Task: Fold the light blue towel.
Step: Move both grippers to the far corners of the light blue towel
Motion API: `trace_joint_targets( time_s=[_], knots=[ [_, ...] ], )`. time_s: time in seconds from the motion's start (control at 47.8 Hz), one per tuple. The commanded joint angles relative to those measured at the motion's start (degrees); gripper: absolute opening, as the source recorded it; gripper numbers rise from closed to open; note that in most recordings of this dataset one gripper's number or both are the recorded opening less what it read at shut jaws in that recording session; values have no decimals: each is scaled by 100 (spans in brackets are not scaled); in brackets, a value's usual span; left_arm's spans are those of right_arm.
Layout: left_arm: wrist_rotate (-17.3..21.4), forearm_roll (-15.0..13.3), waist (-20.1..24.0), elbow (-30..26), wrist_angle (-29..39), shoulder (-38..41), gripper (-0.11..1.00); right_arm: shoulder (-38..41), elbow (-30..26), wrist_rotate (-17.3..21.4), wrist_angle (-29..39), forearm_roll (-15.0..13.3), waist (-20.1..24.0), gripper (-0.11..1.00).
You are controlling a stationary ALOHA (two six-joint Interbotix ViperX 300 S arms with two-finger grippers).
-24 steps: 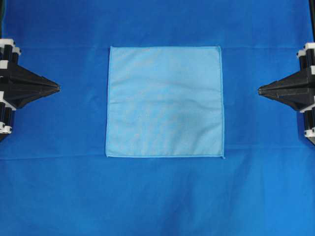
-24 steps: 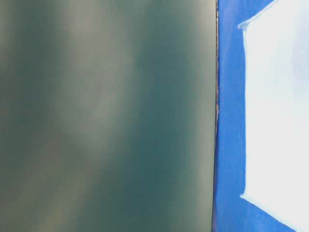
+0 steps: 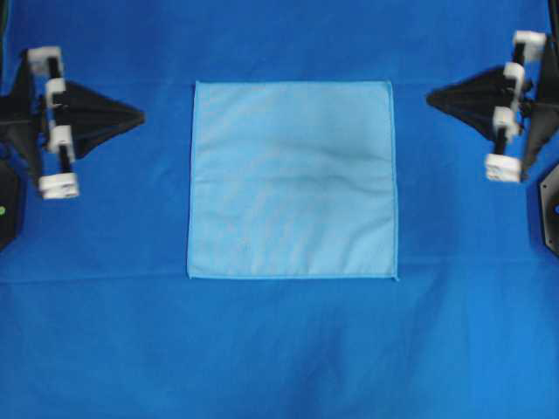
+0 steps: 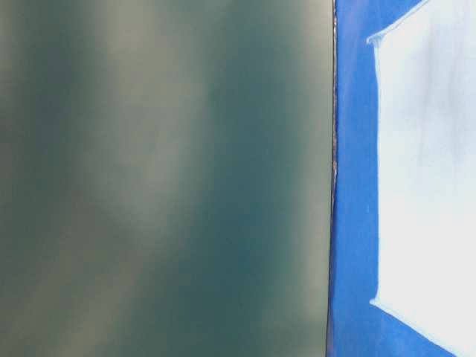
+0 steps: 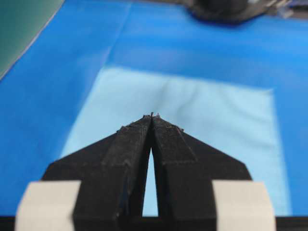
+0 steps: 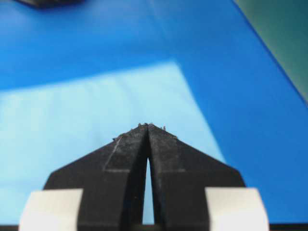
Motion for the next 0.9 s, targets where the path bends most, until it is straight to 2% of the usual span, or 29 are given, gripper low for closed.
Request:
trace_joint_targets(
  time_s=[0.0, 0.125, 0.167, 0.209, 0.397, 0.46, 0.565, 0.878],
  knots=[
    [0, -9, 299, -193, -167, 475, 0, 413, -167, 0, 9, 9, -316, 0],
    [44, -9, 615, -255, -413, 1125, 2, 1116, -343, -35, 88, -18, -650, 1],
    [44, -9, 729, -299, -519, 1397, 8, 1354, -413, -35, 114, -35, -756, 1],
    [44, -9, 835, -334, -606, 1626, 19, 1652, -510, -53, 158, -62, -896, 3],
    [62, 0, 1318, -589, -826, 2654, 73, 2769, -861, -53, 158, -290, -1283, 55],
    [88, -9, 1397, -703, -870, 2979, 84, 3050, -958, -53, 158, -360, -1345, 62],
    [211, -9, 1485, -879, -914, 3445, 83, 3489, -1081, -53, 141, -439, -1459, 58],
    [360, -9, 1749, -1222, -1081, 4447, 83, 4351, -1283, -53, -123, -492, -1652, 58]
  ],
)
